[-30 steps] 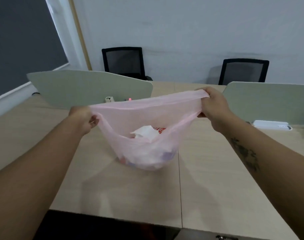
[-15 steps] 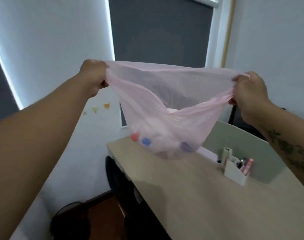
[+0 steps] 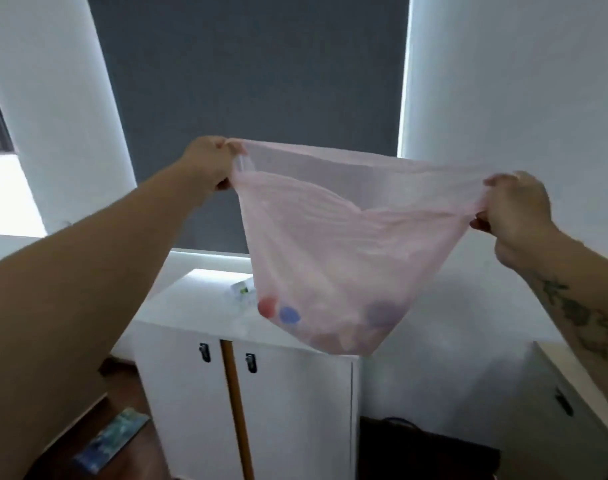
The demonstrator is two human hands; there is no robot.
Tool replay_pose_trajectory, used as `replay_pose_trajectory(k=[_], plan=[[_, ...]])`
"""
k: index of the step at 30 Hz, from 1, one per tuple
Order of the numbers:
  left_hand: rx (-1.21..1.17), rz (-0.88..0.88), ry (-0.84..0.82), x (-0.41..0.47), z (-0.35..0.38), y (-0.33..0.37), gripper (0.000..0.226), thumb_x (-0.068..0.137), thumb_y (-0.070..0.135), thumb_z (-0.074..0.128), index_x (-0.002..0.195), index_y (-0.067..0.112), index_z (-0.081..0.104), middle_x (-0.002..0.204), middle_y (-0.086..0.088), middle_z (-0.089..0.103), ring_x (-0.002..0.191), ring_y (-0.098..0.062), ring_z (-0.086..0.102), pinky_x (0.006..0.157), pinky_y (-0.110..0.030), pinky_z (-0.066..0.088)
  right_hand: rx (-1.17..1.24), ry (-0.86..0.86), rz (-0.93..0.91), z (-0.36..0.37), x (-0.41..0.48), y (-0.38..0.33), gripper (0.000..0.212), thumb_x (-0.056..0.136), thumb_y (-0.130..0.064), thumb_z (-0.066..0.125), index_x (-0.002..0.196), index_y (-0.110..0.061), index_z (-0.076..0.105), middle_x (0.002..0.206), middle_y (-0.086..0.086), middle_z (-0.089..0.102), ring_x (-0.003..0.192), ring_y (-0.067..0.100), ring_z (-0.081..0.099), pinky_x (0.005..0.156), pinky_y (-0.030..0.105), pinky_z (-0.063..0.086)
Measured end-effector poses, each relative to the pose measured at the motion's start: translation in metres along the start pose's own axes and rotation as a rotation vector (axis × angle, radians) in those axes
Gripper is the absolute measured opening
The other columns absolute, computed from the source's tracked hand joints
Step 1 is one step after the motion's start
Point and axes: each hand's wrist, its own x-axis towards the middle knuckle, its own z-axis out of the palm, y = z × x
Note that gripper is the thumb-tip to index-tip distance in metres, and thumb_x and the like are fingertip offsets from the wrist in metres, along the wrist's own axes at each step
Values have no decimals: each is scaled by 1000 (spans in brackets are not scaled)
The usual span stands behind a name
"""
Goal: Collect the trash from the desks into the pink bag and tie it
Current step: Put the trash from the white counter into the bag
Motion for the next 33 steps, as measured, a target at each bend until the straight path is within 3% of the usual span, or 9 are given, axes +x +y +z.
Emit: replay_pose_trajectory(k=[4, 7, 11, 14, 20, 26, 28, 30, 33], plan=[[86, -50, 120, 60, -81, -61, 19, 96, 21, 56, 104, 14, 71, 101, -16, 62, 83, -29, 57, 89, -52, 54, -7, -136, 108, 155, 0, 60, 31, 93, -15, 38, 116, -15, 58, 109, 13, 63, 90, 26, 63, 68, 35, 59], [141, -100, 249, 101, -131, -106, 19, 97, 21, 52, 101, 19, 71, 101, -11, 62, 82, -27, 56, 87, -45, 57, 5, -281, 149, 257, -3, 99, 29, 94, -16, 30, 109, -17, 55, 100, 9, 61, 79, 20, 61, 61, 32, 59], [215, -125, 338, 156, -178, -166, 15, 98, 18, 49, 102, 23, 63, 82, 0, 55, 65, -13, 54, 56, -20, 54, 18, -529, 224, 376, -7, 153, 21, 95, -16, 32, 92, -18, 53, 92, 10, 61, 70, 22, 59, 57, 32, 59], [218, -161, 482, 195, -198, -206, 24, 99, 20, 51, 82, 29, 66, 80, 6, 55, 66, -10, 52, 49, -18, 54, 10, -672, 275, 454, -2, 197, 22, 95, -17, 32, 92, -19, 54, 96, 11, 63, 74, 24, 64, 59, 33, 60], [267, -185, 578, 237, -213, -286, 20, 93, 25, 56, 83, 32, 71, 74, 12, 56, 59, -6, 49, 40, -12, 45, -149, -921, 280, 561, 8, 276, 22, 92, -16, 36, 99, -16, 57, 86, 6, 62, 68, 18, 62, 65, 33, 57], [129, -226, 460, 258, -197, -372, 21, 94, 46, 60, 95, 31, 75, 55, 11, 57, 54, -13, 54, 51, -24, 51, -306, -1083, 202, 600, 20, 347, 21, 94, -19, 48, 112, -23, 58, 105, -8, 60, 102, 18, 58, 71, 23, 43], [123, -215, 402, 268, -185, -387, 27, 96, 49, 56, 102, 30, 74, 57, 13, 59, 57, -15, 55, 43, -17, 47, -485, -1202, 126, 586, 25, 374, 60, 89, -50, 60, 141, -30, 39, 128, -11, 50, 123, 14, 47, 93, 28, 43], [98, -203, 332, 281, -173, -395, 27, 97, 48, 53, 100, 30, 74, 58, 14, 60, 53, -10, 56, 41, -14, 44, -818, -1363, 81, 565, 29, 403, 108, 65, -75, 70, 151, -39, 16, 149, -6, 37, 138, 20, 34, 111, 45, 33], [16, -182, 204, 300, -159, -403, 23, 99, 40, 54, 93, 27, 72, 59, 16, 60, 50, -2, 56, 45, -14, 44, -1235, -1494, -17, 543, 27, 438, 118, 54, -81, 70, 151, -38, 18, 159, -5, 23, 143, 27, 23, 113, 49, 23]])
